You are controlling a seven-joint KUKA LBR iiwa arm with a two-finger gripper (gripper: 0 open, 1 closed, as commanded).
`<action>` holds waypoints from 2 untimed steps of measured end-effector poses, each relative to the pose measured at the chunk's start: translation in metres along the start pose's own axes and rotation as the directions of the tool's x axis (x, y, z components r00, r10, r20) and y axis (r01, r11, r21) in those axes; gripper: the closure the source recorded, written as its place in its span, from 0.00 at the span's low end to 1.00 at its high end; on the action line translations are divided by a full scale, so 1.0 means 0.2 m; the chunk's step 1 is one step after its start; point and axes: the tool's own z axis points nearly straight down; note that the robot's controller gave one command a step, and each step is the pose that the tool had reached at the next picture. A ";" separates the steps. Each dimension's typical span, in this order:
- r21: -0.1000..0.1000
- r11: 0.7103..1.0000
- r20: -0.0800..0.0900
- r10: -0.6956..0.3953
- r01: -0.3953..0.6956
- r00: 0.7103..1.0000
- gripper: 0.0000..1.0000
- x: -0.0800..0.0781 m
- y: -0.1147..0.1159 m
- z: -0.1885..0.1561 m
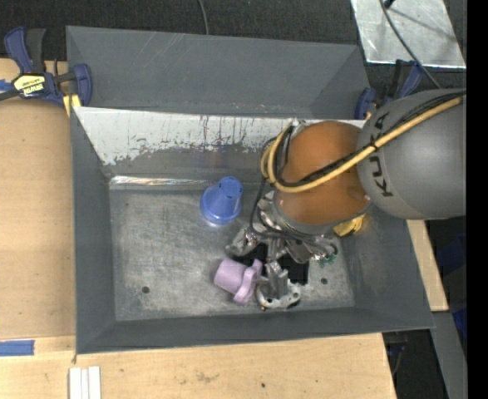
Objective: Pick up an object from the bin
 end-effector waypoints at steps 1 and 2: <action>0.012 1.000 0.020 -0.001 0.000 1.000 1.00 0.00 -0.01 -0.19; 0.016 1.000 0.024 0.010 -0.010 1.000 1.00 0.07 0.02 -0.49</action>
Offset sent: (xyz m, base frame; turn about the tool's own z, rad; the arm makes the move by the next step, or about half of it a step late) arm -0.0160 -0.0044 0.1104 0.0133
